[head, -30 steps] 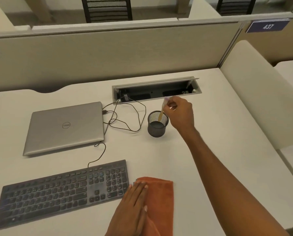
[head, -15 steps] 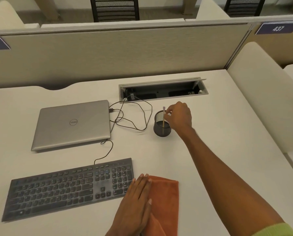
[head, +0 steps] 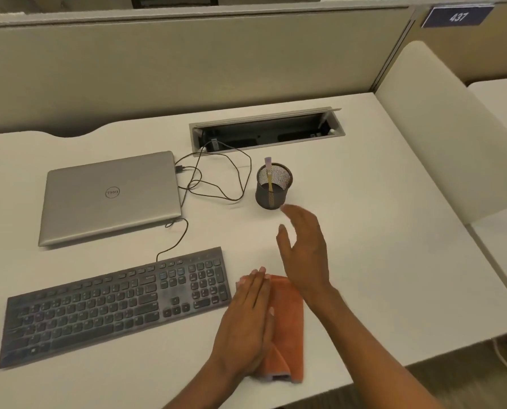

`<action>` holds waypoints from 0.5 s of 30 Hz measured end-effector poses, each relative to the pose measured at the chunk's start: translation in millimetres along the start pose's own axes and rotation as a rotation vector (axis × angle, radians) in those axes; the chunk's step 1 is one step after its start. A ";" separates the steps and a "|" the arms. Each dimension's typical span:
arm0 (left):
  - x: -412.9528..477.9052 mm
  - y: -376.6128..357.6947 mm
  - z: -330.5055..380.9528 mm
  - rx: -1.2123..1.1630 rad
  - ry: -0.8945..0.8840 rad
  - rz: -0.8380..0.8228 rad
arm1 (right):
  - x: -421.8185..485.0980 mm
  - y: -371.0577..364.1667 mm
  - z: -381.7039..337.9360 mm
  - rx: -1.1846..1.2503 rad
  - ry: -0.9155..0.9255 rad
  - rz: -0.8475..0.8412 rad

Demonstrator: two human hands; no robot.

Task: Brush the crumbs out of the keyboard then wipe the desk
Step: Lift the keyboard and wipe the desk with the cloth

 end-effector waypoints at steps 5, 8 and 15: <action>-10.4 -15.3 -4.6 0.058 -0.055 0.040 | -111.5 -37.1 29.8 -0.123 -0.087 -0.265; -24.9 -27.6 -13.8 0.103 -0.063 0.042 | -158.0 -60.9 50.1 -0.143 -0.084 -0.346; -41.1 -42.2 -12.9 0.208 -0.046 0.054 | -185.8 -71.5 53.5 -0.300 0.164 -0.343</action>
Point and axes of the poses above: each hand's wrist, its own x-axis towards the middle knuckle, its own y-axis out of the back of the hand, z = x × y, the point moved 8 cm from there along x, towards the middle knuckle, and after that the axes turned 4 degrees about -x, right-handed, at the moved point
